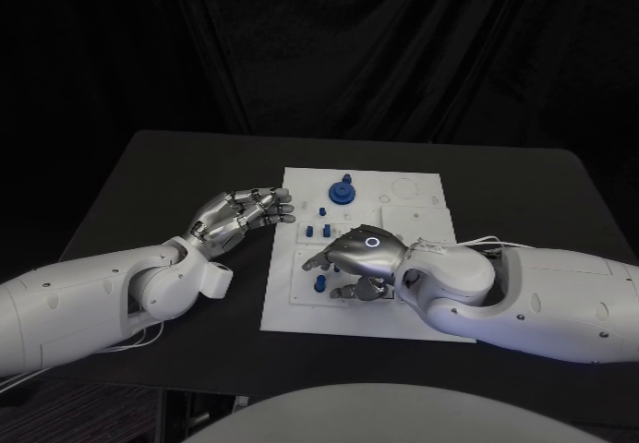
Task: Assemble the parts on the task board
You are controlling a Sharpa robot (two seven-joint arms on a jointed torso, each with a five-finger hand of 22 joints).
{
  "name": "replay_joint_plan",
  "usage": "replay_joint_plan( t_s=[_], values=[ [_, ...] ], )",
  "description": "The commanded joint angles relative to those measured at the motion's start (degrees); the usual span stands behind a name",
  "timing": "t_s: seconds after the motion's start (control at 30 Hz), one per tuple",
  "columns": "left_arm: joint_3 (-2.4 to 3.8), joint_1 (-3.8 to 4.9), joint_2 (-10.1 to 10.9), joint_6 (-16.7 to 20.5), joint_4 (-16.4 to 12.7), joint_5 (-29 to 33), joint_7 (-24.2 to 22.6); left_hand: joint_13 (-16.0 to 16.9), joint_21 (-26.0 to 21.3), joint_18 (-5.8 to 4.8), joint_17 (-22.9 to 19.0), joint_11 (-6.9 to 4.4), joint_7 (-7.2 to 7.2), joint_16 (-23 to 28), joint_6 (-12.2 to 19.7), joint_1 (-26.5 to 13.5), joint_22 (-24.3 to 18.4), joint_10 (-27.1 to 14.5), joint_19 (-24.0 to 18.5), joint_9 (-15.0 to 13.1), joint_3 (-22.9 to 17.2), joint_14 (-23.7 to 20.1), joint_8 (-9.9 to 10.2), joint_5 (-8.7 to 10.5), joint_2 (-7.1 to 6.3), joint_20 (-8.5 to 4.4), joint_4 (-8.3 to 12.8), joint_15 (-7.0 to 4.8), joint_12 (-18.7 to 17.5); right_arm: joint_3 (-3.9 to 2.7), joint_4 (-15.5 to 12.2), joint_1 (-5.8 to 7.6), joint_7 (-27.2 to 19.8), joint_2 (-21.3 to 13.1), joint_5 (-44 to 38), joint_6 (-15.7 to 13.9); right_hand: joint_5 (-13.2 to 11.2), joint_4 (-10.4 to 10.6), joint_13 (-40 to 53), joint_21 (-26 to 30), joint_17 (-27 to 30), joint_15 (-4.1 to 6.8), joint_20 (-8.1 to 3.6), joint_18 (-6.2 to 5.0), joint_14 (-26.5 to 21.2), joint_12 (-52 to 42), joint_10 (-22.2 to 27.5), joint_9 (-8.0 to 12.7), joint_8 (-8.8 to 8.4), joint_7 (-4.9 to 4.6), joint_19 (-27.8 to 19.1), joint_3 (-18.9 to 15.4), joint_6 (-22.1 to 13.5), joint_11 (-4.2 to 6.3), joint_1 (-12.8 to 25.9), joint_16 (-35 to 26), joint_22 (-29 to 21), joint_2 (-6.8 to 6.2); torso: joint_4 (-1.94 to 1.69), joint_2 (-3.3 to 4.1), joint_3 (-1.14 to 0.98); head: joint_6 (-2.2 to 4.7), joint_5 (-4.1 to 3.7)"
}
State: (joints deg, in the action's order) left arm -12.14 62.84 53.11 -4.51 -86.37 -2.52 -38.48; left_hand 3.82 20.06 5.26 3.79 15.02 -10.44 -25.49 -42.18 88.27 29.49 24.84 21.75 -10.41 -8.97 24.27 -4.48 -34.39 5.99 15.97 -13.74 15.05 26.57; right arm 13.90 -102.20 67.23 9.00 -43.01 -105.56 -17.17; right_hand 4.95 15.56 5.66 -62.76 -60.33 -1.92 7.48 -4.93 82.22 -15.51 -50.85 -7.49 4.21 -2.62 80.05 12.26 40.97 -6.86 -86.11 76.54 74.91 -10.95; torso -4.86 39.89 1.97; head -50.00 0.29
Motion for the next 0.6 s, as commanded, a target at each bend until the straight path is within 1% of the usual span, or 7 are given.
replay_joint_plan(
  t_s=[0.03, 0.1, 0.17, 0.27, 0.3, 0.43, 0.6],
  values=[
    [0.04, -0.16, 0.12, -0.89, -0.22, 0.02, -0.47, -0.06, 0.23, -0.25, -0.04, 0.38, -0.33, -0.22, -0.05, -0.2, 0.08, -0.06, 0.03, 0.07, -0.29, -0.4, -0.27, 0.38, 0.29, 0.05, -0.09, -0.04, 0.33, -0.21, -1.27, 0.16, -1.52, -2.09, 1.03, -5.64, 0.31, 0.32, 0.13, 0.41, 0.13, -0.02, 0.3, -0.58, -0.53, -0.25, 0.67, -0.21, 0.51, -0.43, -0.33, 0.11, 2.01, -0.04, -0.96, -0.24, 7.7, 0.05, 0.0, 0.01, 0.0, 0.0, -0.07],
    [0.04, -0.17, 0.26, -0.77, -0.31, 0.02, -0.54, -0.05, 0.22, -0.25, -0.04, 0.4, -0.33, -0.23, -0.05, -0.23, 0.09, -0.06, 0.02, 0.07, -0.33, -0.42, -0.28, 0.39, 0.3, 0.05, -0.1, -0.04, 0.35, -0.32, -2.35, 1.06, -2.63, -4.16, 2.79, -8.36, 1.51, 0.16, 0.25, 0.34, 0.12, 0.06, 0.26, -0.57, -0.58, -0.66, 0.59, -0.24, 0.95, -0.96, -0.3, 0.42, 3.25, 0.05, -1.65, -0.21, 7.74, 0.37, 0.0, 0.0, -0.01, 0.0, -0.17],
    [0.04, -0.18, 0.45, -0.6, -0.44, 0.02, -0.66, -0.05, 0.22, -0.25, -0.04, 0.43, -0.32, -0.25, -0.06, -0.24, 0.09, -0.05, 0.01, 0.07, -0.38, -0.43, -0.29, 0.35, 0.31, 0.05, -0.09, -0.04, 0.37, -0.37, -3.59, 2.38, -3.8, -6.39, 5.25, -10.94, 6.2, -0.22, 1.18, -1.77, -1.68, 0.53, -0.03, -0.18, 0.22, -3.29, -3.05, -0.77, 2.79, -3.12, 0.63, 1.9, 7.46, 0.6, -3.14, 0.84, 8.34, 1.51, -0.06, 0.01, 0.0, 0.0, -0.41],
    [0.04, -0.18, 0.74, -0.16, -0.68, 0.02, -1.16, -0.04, 0.24, -0.25, -0.03, 0.49, -0.22, -0.39, -0.07, -0.3, 0.14, -0.04, 0.0, 0.08, -0.63, -0.46, -0.32, 0.06, 0.28, 0.06, -0.01, -0.02, 0.49, -0.37, -6.49, 5.44, -5.22, -11.26, 10.61, -13.79, 8.87, -0.5, 2.13, -3.42, -3.05, 1.73, -1.09, 0.05, 0.94, -6.0, -6.92, -0.92, 3.66, -3.9, 1.43, 4.36, 10.77, 2.14, -4.65, 1.6, 8.75, 1.54, 0.06, -0.05, -0.04, 0.0, -0.36],
    [0.04, -0.18, 0.81, -0.02, -0.8, 0.02, -1.43, -0.04, 0.25, -0.25, -0.03, 0.47, -0.16, -0.44, -0.06, -0.32, 0.15, -0.04, 0.01, 0.09, -0.72, -0.46, -0.32, -0.06, 0.25, 0.06, 0.02, -0.01, 0.52, -0.32, -7.63, 6.58, -5.35, -13.21, 12.88, -14.15, 8.68, -1.01, 3.07, -3.99, -3.31, 2.65, -1.75, 0.14, 1.11, -7.95, -9.49, -1.45, 4.87, -3.95, 1.67, 5.14, 13.6, 3.28, -5.48, 1.7, 8.89, 1.53, 0.08, -0.11, -0.07, 0.0, -0.33],
    [0.04, -0.18, 1.16, 0.71, -1.33, 0.02, -2.37, -0.02, 0.4, -0.22, 0.0, 0.29, 0.28, -0.91, -0.13, -0.36, 0.32, 0.12, 0.13, 0.11, -1.43, -0.31, -0.42, -1.0, 0.04, 0.06, 0.33, -0.03, 0.91, 0.03, -11.05, 10.16, -4.63, -20.12, 20.86, -13.83, 8.53, -1.43, 5.87, -3.44, -2.64, 3.92, -3.07, 0.07, 0.96, -12.39, -11.85, -1.82, 5.41, -4.17, 1.47, 5.87, 16.04, 4.68, -5.69, 1.17, 8.71, 1.35, -0.07, -0.09, 0.01, 0.0, -0.88],
    [0.04, -0.18, 1.24, 1.64, -1.5, 0.02, -3.05, -0.01, 0.4, -0.23, -0.01, 0.28, 0.33, -1.01, -0.24, -0.51, 0.34, 0.26, 0.11, 0.1, -1.58, -0.33, -0.49, -1.23, -0.01, 0.05, 0.28, -0.04, 1.07, 0.22, -12.07, 11.8, -1.5, -25.25, 25.66, -10.46, 7.16, -0.65, 16.02, 1.41, 2.35, 4.57, -3.67, -0.66, -0.91, -25.0, -6.59, -1.55, 4.05, -3.68, -0.56, 6.75, 16.21, 5.28, -4.33, -2.18, 7.44, 1.01, 0.07, -0.01, 0.03, 0.0, -1.67]
  ],
)
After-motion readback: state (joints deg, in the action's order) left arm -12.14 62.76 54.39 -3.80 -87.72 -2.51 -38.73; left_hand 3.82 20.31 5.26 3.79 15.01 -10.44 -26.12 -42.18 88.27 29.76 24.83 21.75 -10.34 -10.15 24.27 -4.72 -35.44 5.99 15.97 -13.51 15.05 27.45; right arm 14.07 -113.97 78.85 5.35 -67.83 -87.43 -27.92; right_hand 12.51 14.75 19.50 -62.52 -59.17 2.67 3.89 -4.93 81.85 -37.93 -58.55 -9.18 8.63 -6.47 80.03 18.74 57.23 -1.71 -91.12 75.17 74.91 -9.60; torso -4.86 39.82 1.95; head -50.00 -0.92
